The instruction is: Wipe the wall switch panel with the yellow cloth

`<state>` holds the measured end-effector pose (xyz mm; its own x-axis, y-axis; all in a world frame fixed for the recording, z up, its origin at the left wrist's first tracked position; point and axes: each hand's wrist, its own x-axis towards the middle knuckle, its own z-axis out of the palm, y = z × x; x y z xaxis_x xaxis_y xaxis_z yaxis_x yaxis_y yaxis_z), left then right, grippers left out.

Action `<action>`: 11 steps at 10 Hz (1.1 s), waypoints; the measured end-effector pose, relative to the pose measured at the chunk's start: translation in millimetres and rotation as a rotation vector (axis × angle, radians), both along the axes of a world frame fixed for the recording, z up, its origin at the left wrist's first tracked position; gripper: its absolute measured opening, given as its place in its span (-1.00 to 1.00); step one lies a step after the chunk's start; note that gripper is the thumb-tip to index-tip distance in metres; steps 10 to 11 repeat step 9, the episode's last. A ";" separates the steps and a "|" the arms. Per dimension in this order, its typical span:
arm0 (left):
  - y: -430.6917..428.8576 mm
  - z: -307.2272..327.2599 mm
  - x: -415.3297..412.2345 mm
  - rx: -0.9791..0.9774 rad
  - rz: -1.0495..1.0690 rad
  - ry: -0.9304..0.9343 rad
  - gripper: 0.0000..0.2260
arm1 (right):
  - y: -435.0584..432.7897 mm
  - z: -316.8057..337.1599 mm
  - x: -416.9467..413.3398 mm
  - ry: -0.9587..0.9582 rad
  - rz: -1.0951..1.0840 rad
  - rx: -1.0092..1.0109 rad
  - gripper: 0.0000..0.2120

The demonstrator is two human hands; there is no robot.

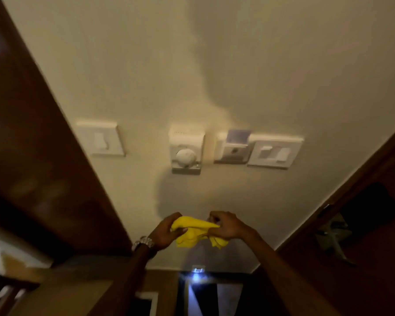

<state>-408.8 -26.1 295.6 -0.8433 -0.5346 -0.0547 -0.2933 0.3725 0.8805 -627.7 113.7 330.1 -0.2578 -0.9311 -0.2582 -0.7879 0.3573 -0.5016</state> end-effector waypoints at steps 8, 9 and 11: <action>130.7 -436.2 469.9 0.633 1.160 -0.562 -0.44 | -150.8 -423.1 457.6 -0.306 0.553 0.369 -0.68; 119.0 -429.8 463.4 0.637 1.115 -0.726 -0.47 | -147.5 -417.0 446.7 -0.298 0.571 0.392 -0.55; 119.0 -429.8 463.4 0.637 1.115 -0.726 -0.47 | -147.5 -417.0 446.7 -0.298 0.571 0.392 -0.55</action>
